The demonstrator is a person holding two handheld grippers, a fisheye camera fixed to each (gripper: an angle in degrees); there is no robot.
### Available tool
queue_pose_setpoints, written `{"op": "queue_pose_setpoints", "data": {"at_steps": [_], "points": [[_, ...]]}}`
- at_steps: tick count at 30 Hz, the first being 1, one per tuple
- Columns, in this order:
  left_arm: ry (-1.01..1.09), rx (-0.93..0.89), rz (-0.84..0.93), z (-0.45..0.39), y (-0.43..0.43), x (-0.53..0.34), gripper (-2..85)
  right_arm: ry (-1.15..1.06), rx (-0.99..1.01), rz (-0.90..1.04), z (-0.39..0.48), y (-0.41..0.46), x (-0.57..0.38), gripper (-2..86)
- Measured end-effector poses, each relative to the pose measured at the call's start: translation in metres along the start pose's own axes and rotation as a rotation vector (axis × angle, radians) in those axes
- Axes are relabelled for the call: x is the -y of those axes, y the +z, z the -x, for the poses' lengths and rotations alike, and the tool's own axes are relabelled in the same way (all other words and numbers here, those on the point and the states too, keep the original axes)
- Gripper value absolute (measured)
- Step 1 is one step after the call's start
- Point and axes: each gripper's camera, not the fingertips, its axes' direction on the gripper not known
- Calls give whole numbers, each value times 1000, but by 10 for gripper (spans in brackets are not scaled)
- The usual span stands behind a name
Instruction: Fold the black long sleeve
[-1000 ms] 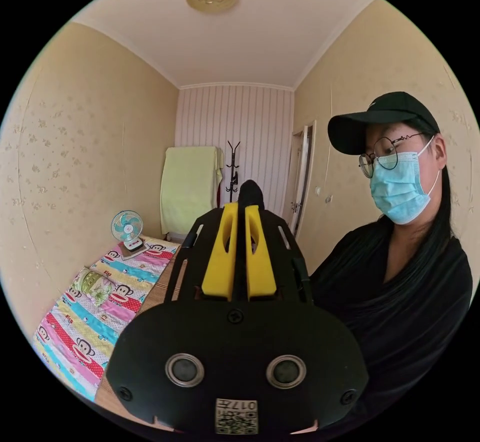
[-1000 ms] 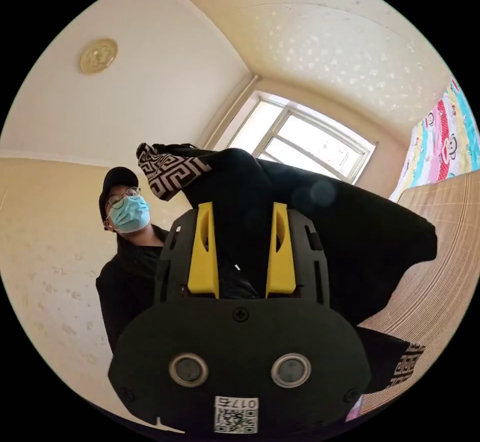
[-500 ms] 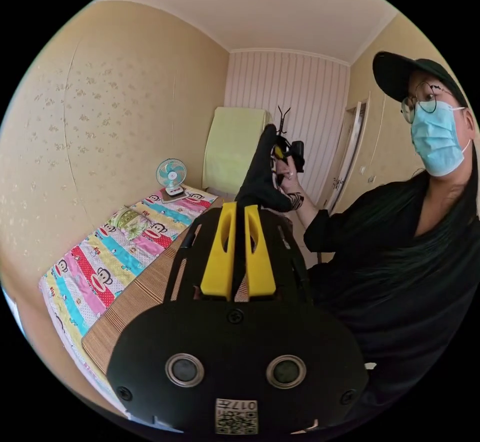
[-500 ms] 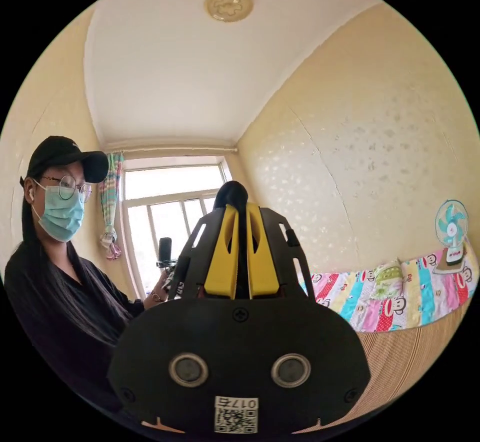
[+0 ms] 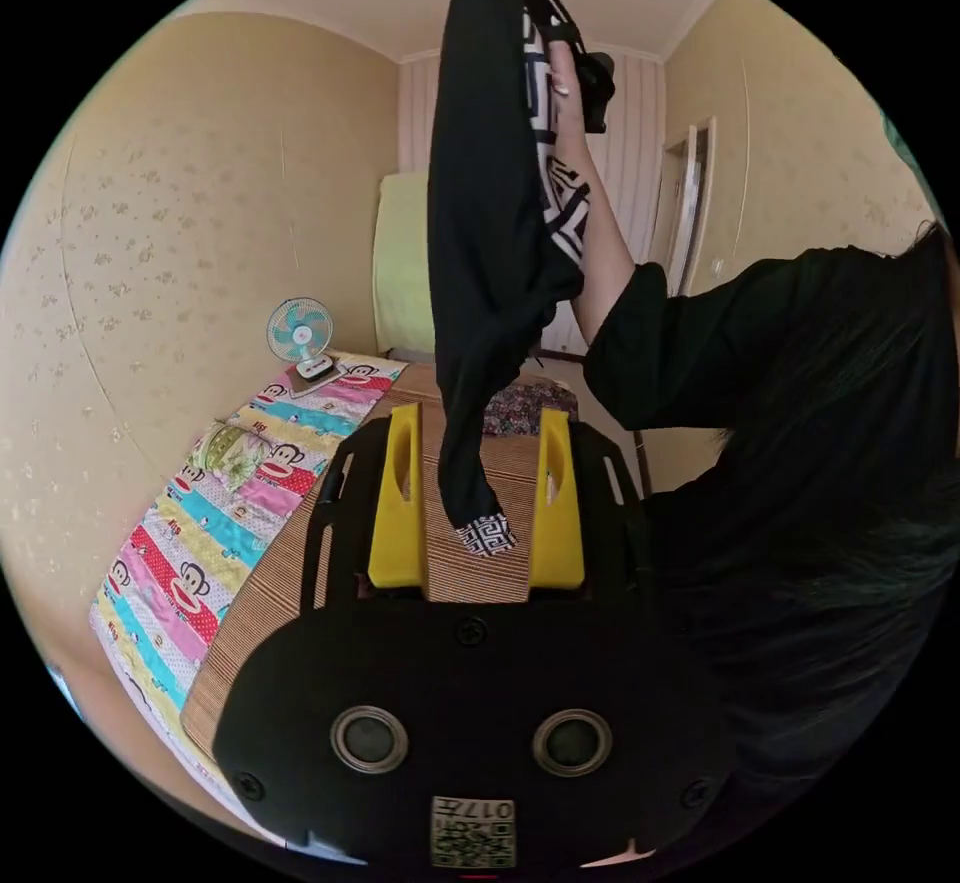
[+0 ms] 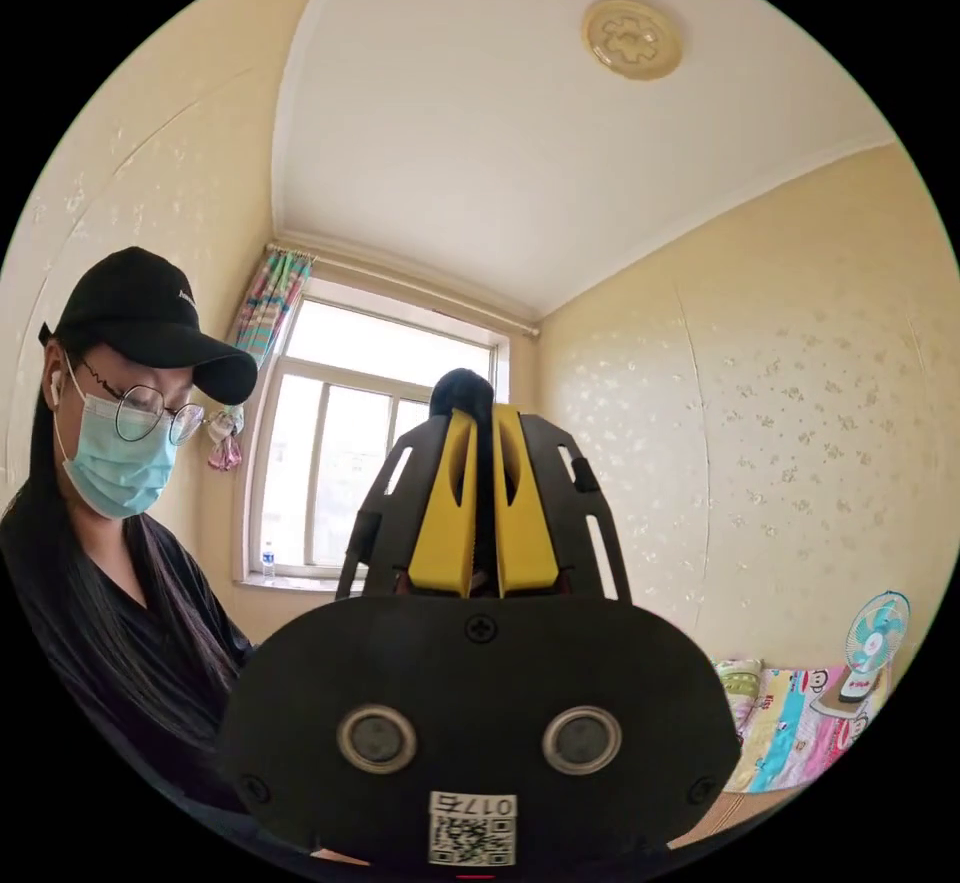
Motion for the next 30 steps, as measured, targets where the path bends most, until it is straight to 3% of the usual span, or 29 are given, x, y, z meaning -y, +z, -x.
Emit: {"op": "queue_pose_setpoints", "data": {"at_steps": [4,7,8,13,15,17,20,26,30], "points": [[65,37,-81,2,-22,25,145,-23,-125,24,-4,5,19,35],[60,17,-141,18,-43,36,73,-31,-187,14,-14,2,23,34],[43,35,-193,26,-57,35,24,-39,-247,34,-20,0,25,34],[-129,110,-421,86,-146,5,1,-47,-516,224,-69,-29,16,35],[-231,40,-420,133,-179,-15,-3,-3,-477,364,-103,-46,-1,35],[-320,-7,-384,165,-190,-34,-5,138,-271,546,-153,-68,-45,36],[-347,-118,-354,190,-203,-60,-7,330,10,569,-179,-104,-109,35],[-345,-151,-390,196,-279,-48,-6,335,145,468,-173,-132,-109,35],[-508,-60,-300,263,-302,-11,-4,325,123,589,-234,-99,-89,34]]}}
